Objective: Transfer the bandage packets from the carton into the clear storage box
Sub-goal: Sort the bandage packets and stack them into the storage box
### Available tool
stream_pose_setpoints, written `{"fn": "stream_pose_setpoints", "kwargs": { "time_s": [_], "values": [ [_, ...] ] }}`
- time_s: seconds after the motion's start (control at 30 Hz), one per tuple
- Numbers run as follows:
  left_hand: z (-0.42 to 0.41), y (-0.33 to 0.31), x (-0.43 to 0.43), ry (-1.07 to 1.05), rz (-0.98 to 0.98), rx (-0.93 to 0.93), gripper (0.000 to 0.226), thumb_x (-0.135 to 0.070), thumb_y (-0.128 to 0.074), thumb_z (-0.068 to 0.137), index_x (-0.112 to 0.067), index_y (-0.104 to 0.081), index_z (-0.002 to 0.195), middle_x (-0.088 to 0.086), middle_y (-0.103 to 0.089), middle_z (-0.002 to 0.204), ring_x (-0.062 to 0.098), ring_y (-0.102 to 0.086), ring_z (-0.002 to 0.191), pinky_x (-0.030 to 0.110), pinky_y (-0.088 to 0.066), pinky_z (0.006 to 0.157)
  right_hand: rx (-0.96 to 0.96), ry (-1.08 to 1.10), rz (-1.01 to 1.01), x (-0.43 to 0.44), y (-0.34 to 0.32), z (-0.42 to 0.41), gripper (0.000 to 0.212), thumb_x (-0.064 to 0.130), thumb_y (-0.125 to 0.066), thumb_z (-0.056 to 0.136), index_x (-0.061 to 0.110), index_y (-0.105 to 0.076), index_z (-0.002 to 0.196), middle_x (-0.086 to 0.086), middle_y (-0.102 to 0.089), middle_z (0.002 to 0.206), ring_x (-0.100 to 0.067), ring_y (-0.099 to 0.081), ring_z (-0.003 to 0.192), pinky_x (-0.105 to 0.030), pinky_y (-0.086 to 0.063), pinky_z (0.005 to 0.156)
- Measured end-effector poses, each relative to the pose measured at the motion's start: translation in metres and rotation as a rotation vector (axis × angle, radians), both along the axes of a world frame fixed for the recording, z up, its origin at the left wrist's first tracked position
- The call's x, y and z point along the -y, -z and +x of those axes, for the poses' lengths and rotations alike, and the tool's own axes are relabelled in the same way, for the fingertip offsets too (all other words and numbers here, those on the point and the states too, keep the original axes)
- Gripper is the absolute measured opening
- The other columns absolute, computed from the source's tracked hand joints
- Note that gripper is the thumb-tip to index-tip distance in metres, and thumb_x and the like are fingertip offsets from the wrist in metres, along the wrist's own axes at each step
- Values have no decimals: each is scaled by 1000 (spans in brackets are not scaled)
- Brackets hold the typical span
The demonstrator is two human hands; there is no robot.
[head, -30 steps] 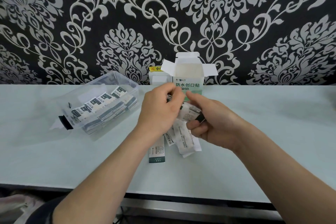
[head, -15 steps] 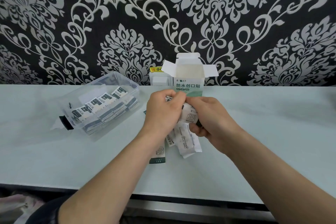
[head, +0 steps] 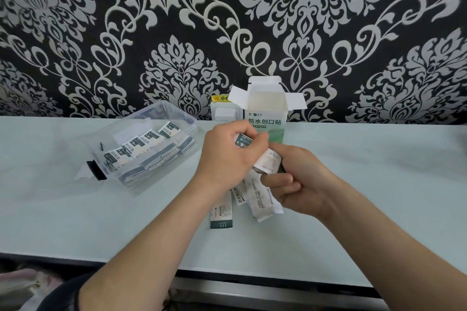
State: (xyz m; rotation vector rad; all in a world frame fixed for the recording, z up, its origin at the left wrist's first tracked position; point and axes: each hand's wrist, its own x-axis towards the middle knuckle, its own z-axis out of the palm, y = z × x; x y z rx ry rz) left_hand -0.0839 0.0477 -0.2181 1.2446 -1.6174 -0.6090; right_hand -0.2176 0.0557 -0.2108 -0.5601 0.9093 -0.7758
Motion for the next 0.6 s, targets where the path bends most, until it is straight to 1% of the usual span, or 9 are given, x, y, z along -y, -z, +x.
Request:
{"fn": "stream_pose_setpoints", "kwargs": {
  "time_s": [0.03,0.1,0.17,0.2,0.27,0.37,0.5,0.57,0.6],
  "values": [
    [0,-1,1,-38,30,6,26,-22,-72,83,-19,-63,59,-10,-54,50,6,-46,49,20,-37,48,-24,-18,-19,-1,0,2,23,21,-47,100,12,-54,80,-1,-48,59,-6,-35,30,-12,-19,26],
    [2,-3,2,-98,96,66,26,-24,-72,80,-17,-64,57,-9,-53,49,6,-45,47,22,-36,47,-216,-27,-174,0,1,5,24,26,-47,101,6,-57,91,-6,-57,64,-15,-52,40,-20,-41,32],
    [8,-5,5,-159,162,118,23,-27,-72,77,-17,-65,58,-7,-57,50,10,-48,45,25,-38,46,-571,32,-522,2,3,2,28,33,-52,98,6,-56,95,-5,-64,76,-19,-63,64,-35,-55,56],
    [11,-6,6,-189,193,132,22,-28,-73,77,-18,-64,58,-6,-60,52,13,-52,46,25,-39,46,-764,38,-744,1,2,0,29,38,-58,94,10,-55,90,0,-65,81,-15,-62,72,-35,-54,65],
    [14,-6,7,-224,228,148,22,-27,-72,75,-19,-63,56,-3,-65,56,18,-60,52,26,-45,52,-1069,-100,-1092,-4,-2,-2,34,49,-66,82,19,-51,82,11,-61,82,-3,-55,75,-24,-45,66],
    [10,-3,5,-216,289,125,22,-25,-69,75,-12,-64,57,1,-61,52,21,-51,50,32,-44,53,-1367,-246,-1304,-13,-5,2,40,54,-68,79,23,-43,81,16,-43,66,-8,-42,61,-17,-26,55],
    [7,-2,4,-167,434,-138,26,-19,-61,79,-1,-55,61,6,-44,55,18,-37,50,28,-31,50,-1406,-218,-1293,-10,-1,4,36,48,-67,82,24,-42,75,10,-46,61,-17,-45,64,-26,-29,51],
    [7,-7,1,-111,553,-286,30,-21,-56,85,-10,-55,57,6,-45,54,17,-35,43,20,-26,42,-1291,-186,-1205,-8,1,3,34,42,-72,79,20,-48,69,7,-54,60,-16,-50,60,-30,-36,53],
    [9,-10,0,-66,594,-329,35,-26,-55,89,-16,-59,56,4,-48,55,15,-37,42,18,-27,41,-1150,-150,-1108,-7,0,2,33,36,-75,78,17,-51,66,3,-60,61,-17,-55,59,-31,-42,55]
  ]
}}
